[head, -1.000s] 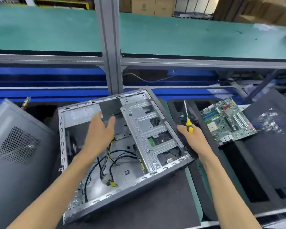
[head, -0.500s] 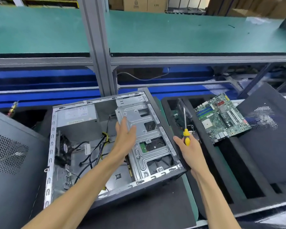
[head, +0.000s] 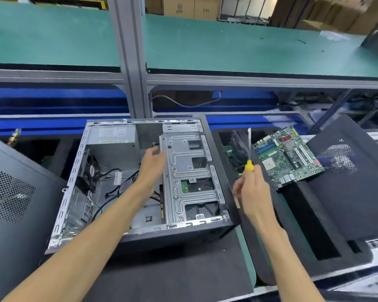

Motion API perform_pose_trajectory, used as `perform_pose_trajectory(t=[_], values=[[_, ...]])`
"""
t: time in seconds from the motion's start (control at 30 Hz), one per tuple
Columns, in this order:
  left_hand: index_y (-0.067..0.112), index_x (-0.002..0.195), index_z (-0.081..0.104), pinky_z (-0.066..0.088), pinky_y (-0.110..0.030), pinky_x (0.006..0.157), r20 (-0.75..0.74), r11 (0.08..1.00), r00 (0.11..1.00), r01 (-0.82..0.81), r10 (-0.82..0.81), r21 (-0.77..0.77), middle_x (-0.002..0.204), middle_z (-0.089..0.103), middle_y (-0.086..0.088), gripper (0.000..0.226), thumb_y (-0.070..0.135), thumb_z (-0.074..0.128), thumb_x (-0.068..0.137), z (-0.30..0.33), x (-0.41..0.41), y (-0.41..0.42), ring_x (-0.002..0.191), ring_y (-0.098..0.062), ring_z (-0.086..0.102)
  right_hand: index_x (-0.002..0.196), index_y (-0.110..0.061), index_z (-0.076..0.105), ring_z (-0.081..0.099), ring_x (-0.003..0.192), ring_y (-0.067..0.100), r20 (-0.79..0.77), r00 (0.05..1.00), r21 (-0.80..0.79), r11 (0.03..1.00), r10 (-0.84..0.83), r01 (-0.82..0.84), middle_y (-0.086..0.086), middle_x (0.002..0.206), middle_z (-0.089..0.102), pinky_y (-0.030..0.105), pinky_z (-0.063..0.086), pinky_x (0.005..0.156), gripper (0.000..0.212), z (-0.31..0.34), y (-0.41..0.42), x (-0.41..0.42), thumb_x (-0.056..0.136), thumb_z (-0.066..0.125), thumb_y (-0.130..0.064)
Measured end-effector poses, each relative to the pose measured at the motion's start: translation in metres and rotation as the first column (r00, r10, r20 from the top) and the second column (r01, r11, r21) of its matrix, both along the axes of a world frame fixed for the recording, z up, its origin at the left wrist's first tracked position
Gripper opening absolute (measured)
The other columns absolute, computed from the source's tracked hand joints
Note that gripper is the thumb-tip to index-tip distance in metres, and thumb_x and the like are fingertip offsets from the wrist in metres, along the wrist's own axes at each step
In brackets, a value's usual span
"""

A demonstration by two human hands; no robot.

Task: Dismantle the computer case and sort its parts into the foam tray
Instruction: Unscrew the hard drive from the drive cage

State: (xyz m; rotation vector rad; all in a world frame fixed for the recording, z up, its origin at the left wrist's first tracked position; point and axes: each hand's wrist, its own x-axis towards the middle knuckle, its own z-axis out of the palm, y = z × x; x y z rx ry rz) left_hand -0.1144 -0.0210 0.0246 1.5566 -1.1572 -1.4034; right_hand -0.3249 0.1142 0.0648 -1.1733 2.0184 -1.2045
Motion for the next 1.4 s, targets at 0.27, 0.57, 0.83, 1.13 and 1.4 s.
perform_pose_trajectory(t=[0.27, 0.57, 0.83, 1.13, 1.4], values=[[0.017, 0.13, 0.054, 0.04, -0.02, 0.067, -0.001, 1.0, 1.0, -0.019, 0.019, -0.016, 0.104, 0.06, 0.013, 0.03, 0.03, 0.045, 0.105, -0.011, -0.012, 0.011, 0.089, -0.001, 0.055, 0.102, -0.025, 0.054, 0.037, 0.049, 0.01, 0.203, 0.949, -0.146, 0.966, 0.24, -0.213, -0.011, 0.063, 0.055, 0.024, 0.033, 0.044, 0.009, 0.031, -0.019, -0.001, 0.098, 0.055, -0.017], [0.02, 0.107, 0.061, 0.045, -0.029, 0.073, 0.039, 0.998, 0.999, 0.011, -0.008, -0.067, 0.099, 0.067, 0.0, 0.019, 0.026, 0.044, 0.102, -0.014, -0.009, 0.004, 0.081, -0.014, 0.057, 0.09, -0.014, 0.059, 0.05, 0.066, 0.016, 0.767, 0.505, -0.456, 0.89, 0.396, -0.005, 0.0, 0.073, 0.055, 0.032, 0.046, 0.069, 0.022, 0.019, -0.053, 0.045, 0.1, 0.039, -0.014], [0.019, 0.084, 0.048, 0.031, -0.026, 0.052, 0.18, 0.99, 0.984, 0.032, -0.007, -0.137, 0.07, 0.044, 0.007, 0.018, 0.021, 0.04, 0.1, -0.011, -0.01, 0.003, 0.056, -0.009, 0.036, 0.07, -0.019, 0.045, 0.022, 0.056, 0.014, 0.72, 0.403, -0.537, 0.821, 0.565, -0.192, -0.003, 0.063, 0.027, 0.023, 0.028, 0.052, 0.047, 0.016, -0.076, 0.081, 0.099, 0.036, -0.055], [-0.002, 0.11, 0.055, 0.035, -0.031, 0.065, 0.175, 0.989, 0.984, 0.046, -0.022, -0.138, 0.091, 0.051, -0.005, 0.027, 0.019, 0.042, 0.099, -0.008, -0.009, 0.005, 0.076, -0.016, 0.042, 0.066, -0.022, 0.046, 0.024, 0.054, 0.013, 0.666, 0.43, -0.516, 0.793, 0.609, -0.325, -0.003, 0.061, 0.027, 0.024, 0.027, 0.052, 0.05, 0.005, -0.084, 0.091, 0.1, 0.033, -0.056], [-0.002, 0.114, 0.053, 0.037, -0.034, 0.071, 0.188, 0.991, 0.982, 0.049, -0.025, -0.127, 0.098, 0.059, -0.015, 0.029, 0.022, 0.045, 0.1, -0.009, -0.008, 0.003, 0.081, -0.019, 0.045, 0.062, -0.02, 0.038, 0.019, 0.049, 0.016, 0.602, 0.439, -0.483, 0.742, 0.667, -0.465, -0.003, 0.054, 0.025, 0.028, 0.022, 0.048, 0.057, 0.009, -0.091, 0.094, 0.093, 0.036, -0.067]])
